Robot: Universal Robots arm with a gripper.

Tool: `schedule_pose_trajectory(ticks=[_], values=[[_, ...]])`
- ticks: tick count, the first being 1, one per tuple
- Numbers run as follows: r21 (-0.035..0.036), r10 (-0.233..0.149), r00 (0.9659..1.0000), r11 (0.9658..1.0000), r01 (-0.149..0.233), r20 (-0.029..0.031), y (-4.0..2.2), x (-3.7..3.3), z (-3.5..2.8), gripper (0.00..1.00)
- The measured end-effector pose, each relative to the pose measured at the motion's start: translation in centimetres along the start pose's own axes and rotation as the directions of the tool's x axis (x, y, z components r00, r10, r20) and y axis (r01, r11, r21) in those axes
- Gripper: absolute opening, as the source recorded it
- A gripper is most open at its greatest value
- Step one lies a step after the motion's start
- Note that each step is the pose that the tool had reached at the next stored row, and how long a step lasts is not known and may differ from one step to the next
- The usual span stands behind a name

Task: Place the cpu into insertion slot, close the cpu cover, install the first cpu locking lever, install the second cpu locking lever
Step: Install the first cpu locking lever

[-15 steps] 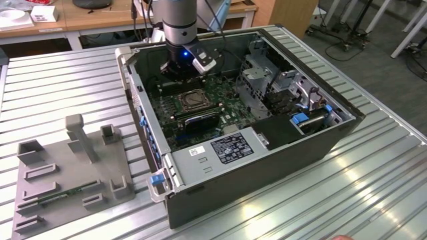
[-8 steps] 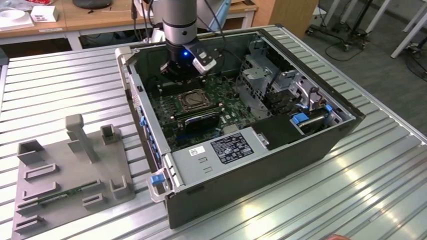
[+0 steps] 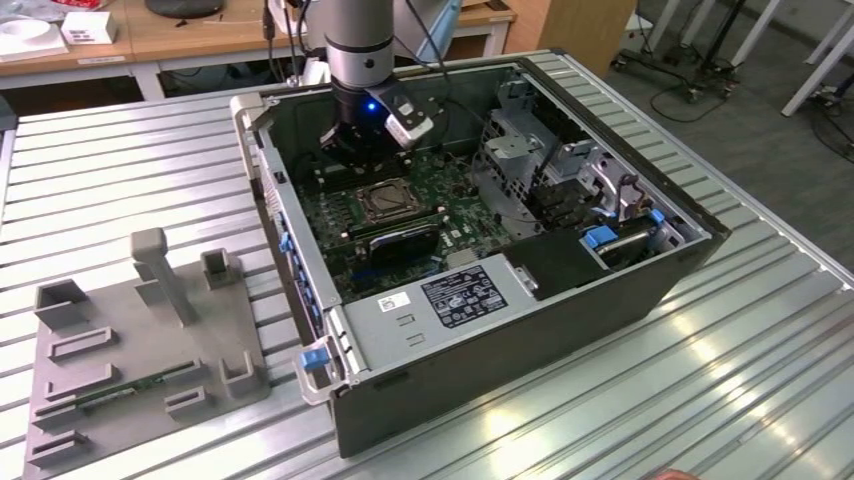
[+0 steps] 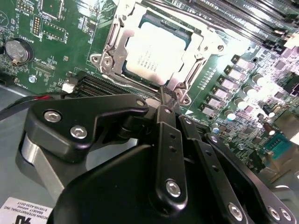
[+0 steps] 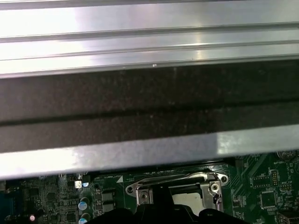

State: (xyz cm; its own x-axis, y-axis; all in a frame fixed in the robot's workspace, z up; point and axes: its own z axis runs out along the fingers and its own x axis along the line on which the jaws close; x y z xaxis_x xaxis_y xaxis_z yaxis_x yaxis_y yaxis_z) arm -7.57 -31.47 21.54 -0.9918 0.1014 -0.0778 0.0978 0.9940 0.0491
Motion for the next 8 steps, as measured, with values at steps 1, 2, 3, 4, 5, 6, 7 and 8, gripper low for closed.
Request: schedule_pose_trajectory(ticks=[1,2,3,4,5,6,7,8], values=[[0.0000,0.000,1.0000,1.0000,0.000,0.0000,0.00,0.00,0.00,0.10],[0.0000,0.000,1.0000,1.0000,0.000,0.0000,0.01,-0.02,0.00,0.10],[0.0001,0.000,1.0000,1.0000,0.000,-0.0001,0.02,-0.10,0.01,0.10],[-0.0001,0.000,1.0000,1.0000,0.000,-0.0003,0.04,-0.26,0.03,0.10],[0.0000,0.000,1.0000,1.0000,0.000,-0.0009,0.05,-0.46,0.04,0.10],[0.0002,0.000,1.0000,1.0000,0.000,-0.0016,0.07,-0.65,0.06,0.10],[0.0002,0.000,1.0000,1.0000,0.000,-0.0024,0.09,-0.85,0.08,0.10],[0.0004,0.000,1.0000,1.0000,0.000,-0.0040,0.11,-1.04,0.09,0.10]])
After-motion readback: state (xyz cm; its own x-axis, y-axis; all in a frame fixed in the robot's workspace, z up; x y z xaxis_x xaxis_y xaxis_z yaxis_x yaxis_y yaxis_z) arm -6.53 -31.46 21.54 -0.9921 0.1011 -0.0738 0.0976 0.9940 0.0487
